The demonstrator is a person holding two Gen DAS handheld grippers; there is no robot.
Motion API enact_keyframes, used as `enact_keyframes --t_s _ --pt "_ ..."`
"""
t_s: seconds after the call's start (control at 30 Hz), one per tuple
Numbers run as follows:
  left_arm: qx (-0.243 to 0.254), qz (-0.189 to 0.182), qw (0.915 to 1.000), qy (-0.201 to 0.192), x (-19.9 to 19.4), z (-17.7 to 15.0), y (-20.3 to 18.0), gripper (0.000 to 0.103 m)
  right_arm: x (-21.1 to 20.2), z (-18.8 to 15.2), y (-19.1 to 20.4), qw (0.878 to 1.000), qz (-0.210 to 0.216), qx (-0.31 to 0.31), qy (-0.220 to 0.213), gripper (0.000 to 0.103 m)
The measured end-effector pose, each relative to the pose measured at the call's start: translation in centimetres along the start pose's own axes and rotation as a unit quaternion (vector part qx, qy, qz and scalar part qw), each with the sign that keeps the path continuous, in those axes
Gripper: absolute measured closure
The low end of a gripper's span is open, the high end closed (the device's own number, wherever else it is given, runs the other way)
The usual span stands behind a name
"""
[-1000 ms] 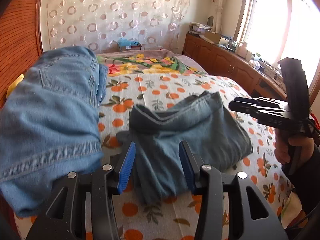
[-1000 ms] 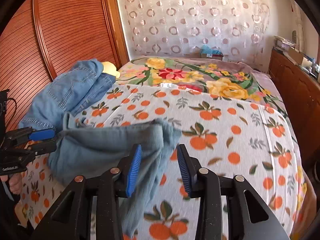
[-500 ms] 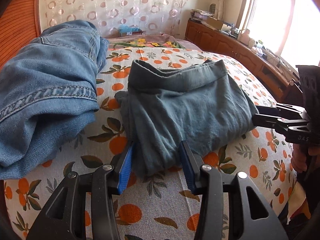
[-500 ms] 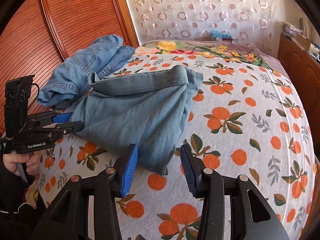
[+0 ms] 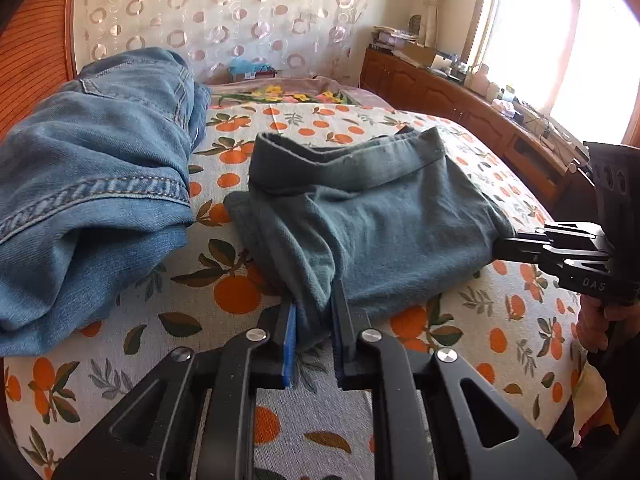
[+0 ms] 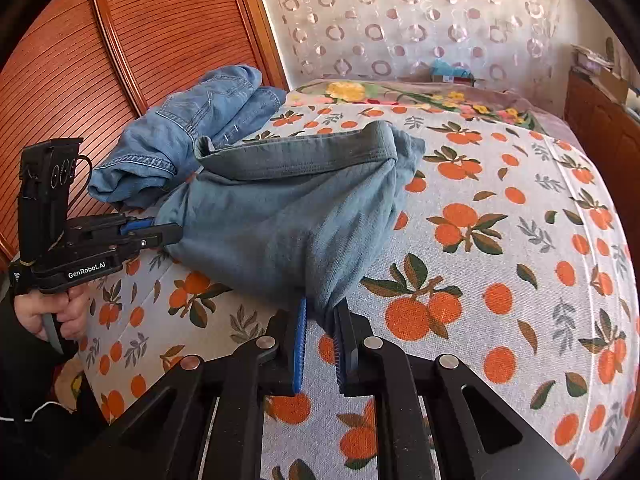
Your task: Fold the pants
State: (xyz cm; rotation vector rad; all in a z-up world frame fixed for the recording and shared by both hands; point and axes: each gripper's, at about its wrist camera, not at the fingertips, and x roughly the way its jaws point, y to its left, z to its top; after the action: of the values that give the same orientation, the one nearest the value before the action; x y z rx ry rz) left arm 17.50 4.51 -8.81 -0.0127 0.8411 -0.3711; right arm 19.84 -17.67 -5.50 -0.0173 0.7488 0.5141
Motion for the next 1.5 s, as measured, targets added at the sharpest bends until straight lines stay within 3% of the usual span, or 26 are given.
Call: enact_keyframes --t_s 0.33,0.7,0.93,1.03,1.2,1.33,1.4,1.5 --pt "0.015 -0.008 0.9997 -0.019 -4.5 -2.7 -1.6 0.090 -4.2 -3.9 2.5 1.000 0.000 -0.002 -0.018 0.093" --pt "0.023 -0.018 0.9995 -0.011 -7.8 -7.4 -4.0 0.090 -9.0 -9.7 5.0 1.000 0.002 0.009 -0.018 0.093" --pt "0.024 -0.018 0.9995 -0.008 -8.4 -8.0 -4.7 0.089 -10.4 -10.0 5.7 1.000 -0.009 0.006 -0.013 0.090" --pt "0.018 -0.013 0.9997 -0.013 -9.0 -7.8 -4.3 0.082 -11.3 -9.7 6.0 0.999 -0.025 -0.005 -0.020 0.087" --pt "0.025 0.010 0.9992 -0.028 -9.5 -7.1 -4.0 0.056 -12.9 -9.3 5.7 0.998 -0.043 -0.005 -0.042 0.082" --pt "0.023 0.012 0.9990 -0.035 -9.0 -5.8 -3.3 0.055 -12.7 -8.3 5.4 0.997 -0.051 -0.014 -0.052 0.076" --pt "0.023 0.015 0.9990 -0.035 -8.2 -4.9 -2.9 0.055 -12.1 -7.5 5.3 0.997 -0.050 -0.021 -0.060 0.064" --pt "0.029 0.016 0.9989 -0.034 -6.8 -3.8 -2.6 0.055 -10.2 -6.4 5.1 0.996 -0.049 -0.031 -0.067 0.058"
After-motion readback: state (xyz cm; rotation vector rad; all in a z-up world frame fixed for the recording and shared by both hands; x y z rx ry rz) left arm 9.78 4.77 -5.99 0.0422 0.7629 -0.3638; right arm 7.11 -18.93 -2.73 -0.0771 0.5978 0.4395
